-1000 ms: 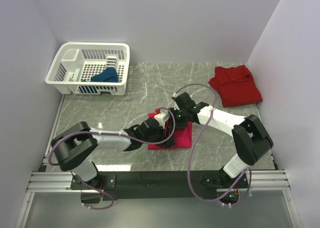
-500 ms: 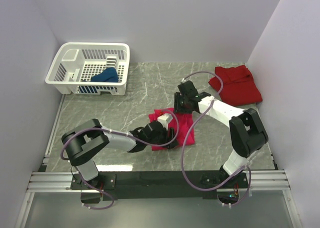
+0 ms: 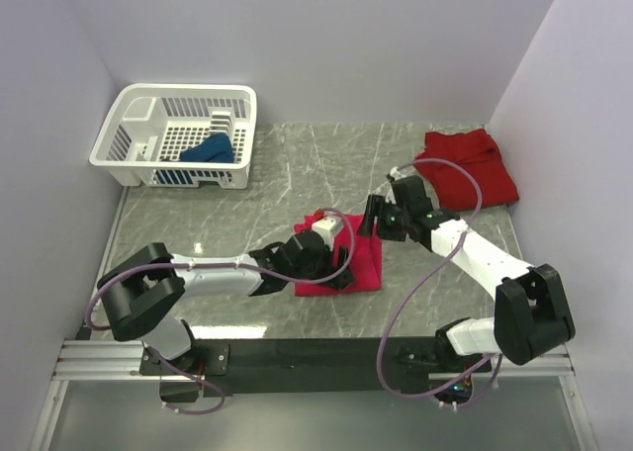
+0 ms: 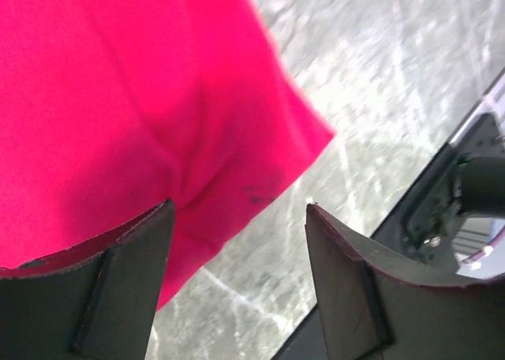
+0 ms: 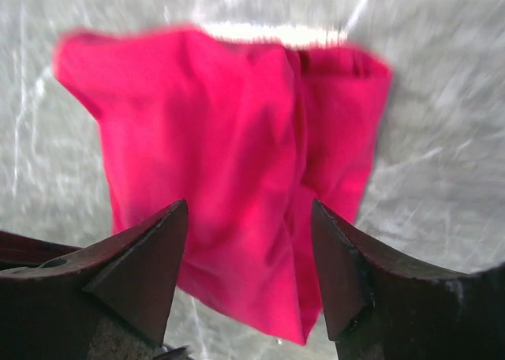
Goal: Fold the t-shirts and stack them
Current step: Fold the tshirt
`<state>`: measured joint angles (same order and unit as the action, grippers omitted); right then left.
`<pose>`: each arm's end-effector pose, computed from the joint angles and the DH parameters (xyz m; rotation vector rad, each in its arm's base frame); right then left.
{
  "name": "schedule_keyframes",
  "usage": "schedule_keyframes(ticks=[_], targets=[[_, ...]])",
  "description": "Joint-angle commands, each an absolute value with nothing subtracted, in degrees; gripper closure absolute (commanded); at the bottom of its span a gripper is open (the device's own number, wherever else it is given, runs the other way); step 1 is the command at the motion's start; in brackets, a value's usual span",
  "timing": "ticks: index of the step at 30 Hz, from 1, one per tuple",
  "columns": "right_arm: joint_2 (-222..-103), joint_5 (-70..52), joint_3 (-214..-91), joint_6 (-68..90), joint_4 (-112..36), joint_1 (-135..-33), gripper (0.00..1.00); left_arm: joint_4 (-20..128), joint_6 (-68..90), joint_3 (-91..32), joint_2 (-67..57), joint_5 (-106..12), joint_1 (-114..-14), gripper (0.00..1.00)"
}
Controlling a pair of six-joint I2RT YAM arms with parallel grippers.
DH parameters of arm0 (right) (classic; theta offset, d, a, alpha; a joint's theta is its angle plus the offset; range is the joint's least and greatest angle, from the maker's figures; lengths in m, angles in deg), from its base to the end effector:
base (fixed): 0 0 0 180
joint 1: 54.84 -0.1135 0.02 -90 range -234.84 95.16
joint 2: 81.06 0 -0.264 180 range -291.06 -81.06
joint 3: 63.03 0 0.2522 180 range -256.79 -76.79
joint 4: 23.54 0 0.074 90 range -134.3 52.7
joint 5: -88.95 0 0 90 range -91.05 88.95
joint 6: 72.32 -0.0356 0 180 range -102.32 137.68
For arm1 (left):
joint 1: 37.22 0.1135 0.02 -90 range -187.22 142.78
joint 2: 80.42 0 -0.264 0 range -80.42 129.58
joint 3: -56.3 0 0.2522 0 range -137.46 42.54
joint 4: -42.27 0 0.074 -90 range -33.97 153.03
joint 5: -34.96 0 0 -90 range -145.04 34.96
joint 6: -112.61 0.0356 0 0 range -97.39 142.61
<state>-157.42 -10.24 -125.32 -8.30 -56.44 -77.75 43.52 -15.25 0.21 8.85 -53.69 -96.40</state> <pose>0.2528 0.1130 0.2290 -0.0120 2.4604 0.5811 0.1623 -0.2736 0.1775 0.4485 2.3040 -0.9449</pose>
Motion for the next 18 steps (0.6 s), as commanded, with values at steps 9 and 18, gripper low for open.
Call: schedule_keyframes(ticks=[9,18], targets=[[-152.61,-28.73,-111.78,-9.04,-47.24,-72.77,0.28,49.79,-12.81,-3.79,4.66,-61.71,-93.74,0.25],[-150.50,-27.07,-107.11,-8.25,-47.85,-68.29,0.28,49.27,-12.72,1.75,5.44,-65.23,-88.46,0.25]])
